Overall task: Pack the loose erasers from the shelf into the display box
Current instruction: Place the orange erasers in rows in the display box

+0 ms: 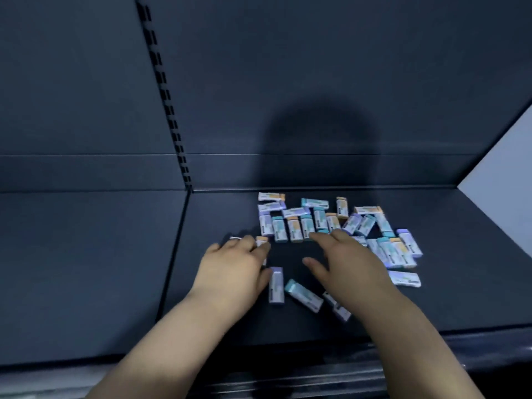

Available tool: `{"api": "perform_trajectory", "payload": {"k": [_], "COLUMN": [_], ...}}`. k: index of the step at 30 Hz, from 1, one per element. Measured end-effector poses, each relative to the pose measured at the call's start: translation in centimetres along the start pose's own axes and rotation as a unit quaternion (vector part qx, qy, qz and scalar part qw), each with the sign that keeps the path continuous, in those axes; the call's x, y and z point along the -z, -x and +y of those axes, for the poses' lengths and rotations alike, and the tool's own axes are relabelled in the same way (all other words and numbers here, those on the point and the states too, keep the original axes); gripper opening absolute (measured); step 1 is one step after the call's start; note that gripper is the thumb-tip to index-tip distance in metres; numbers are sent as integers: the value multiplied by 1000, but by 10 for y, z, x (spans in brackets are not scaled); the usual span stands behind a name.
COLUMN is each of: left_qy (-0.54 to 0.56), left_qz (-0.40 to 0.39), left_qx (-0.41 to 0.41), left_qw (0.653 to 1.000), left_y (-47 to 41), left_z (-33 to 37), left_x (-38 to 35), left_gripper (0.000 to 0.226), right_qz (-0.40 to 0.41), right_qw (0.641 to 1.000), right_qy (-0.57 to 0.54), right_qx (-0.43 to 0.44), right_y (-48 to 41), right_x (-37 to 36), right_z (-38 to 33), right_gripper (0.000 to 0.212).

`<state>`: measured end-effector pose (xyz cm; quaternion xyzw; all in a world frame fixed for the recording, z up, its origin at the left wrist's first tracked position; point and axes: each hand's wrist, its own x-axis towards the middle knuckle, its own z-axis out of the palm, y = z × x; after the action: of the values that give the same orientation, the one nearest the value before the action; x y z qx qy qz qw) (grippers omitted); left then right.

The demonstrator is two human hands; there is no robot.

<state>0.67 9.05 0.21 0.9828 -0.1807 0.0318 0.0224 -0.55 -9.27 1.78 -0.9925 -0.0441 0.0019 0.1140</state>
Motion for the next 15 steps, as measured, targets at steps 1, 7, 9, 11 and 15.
{"api": "perform_trajectory", "payload": {"k": [1,7,9,11,15], "left_qy": [-11,-59,-61,-46,-55], "left_qz": [-4,-60,-71,-75,-75], "left_qx": [16,95,98,91,116], "left_qw": [1000,992,991,992,989], "left_y": [-3,-5,-5,-5,-4], "left_z": [7,27,30,33,26], "left_x": [-2,-9,-9,-8,-4], "left_gripper": [51,51,54,54,64], "right_qz": [-9,-31,-37,-30,-23], "right_qw": [1000,997,994,992,991], "right_qy": [-3,-29,-26,-24,-9], "right_qx": [9,71,97,124,132], "right_y": [0,-17,-28,-37,-47], "right_x": [0,-8,-14,-22,-30], "right_z": [10,35,34,31,27], "right_gripper": [50,45,46,47,48]}}
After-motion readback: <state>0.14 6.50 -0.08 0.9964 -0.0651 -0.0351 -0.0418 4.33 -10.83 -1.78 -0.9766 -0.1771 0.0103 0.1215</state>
